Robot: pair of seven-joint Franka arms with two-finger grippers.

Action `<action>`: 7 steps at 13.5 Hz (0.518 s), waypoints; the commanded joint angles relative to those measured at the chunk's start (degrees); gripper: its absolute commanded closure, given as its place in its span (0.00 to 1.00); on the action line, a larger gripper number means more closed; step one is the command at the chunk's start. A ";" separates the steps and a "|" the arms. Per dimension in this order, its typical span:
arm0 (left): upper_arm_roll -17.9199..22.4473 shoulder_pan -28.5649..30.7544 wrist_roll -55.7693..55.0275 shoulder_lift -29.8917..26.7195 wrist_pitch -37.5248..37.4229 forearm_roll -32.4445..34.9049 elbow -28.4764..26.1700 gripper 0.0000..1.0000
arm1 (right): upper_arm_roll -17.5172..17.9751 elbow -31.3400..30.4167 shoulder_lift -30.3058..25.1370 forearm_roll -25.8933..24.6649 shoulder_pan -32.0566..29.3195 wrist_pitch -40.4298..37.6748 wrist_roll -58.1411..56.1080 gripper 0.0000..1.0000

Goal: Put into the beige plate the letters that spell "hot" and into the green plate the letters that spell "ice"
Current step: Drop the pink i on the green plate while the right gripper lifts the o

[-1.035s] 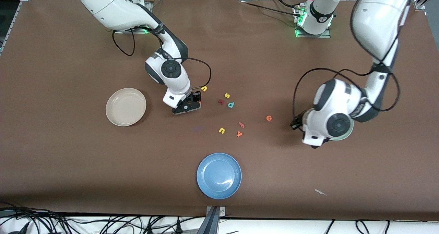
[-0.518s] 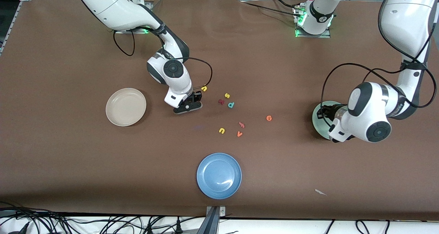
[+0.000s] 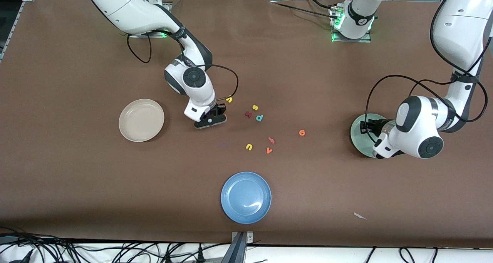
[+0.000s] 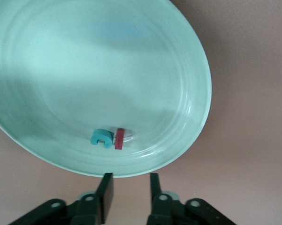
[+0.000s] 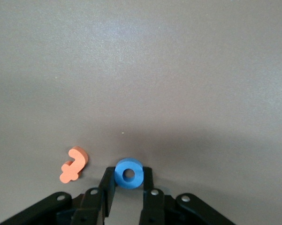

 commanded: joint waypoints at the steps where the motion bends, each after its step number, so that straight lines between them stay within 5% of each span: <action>1: -0.20 -0.27 1.18 -0.93 0.26 -2.06 0.79 0.00 | -1.91 0.52 -1.11 -0.18 0.52 -0.47 -0.34 0.87; 4: -3.09 -1.24 -3.54 -1.20 0.52 -5.58 1.32 0.00 | -1.91 0.35 -5.32 0.78 -0.97 -6.69 -1.74 0.87; 7: -4.78 -6.31 -18.12 -1.02 7.44 -5.58 1.33 0.00 | -1.91 -0.18 -10.59 9.19 -4.57 -13.63 -13.48 0.87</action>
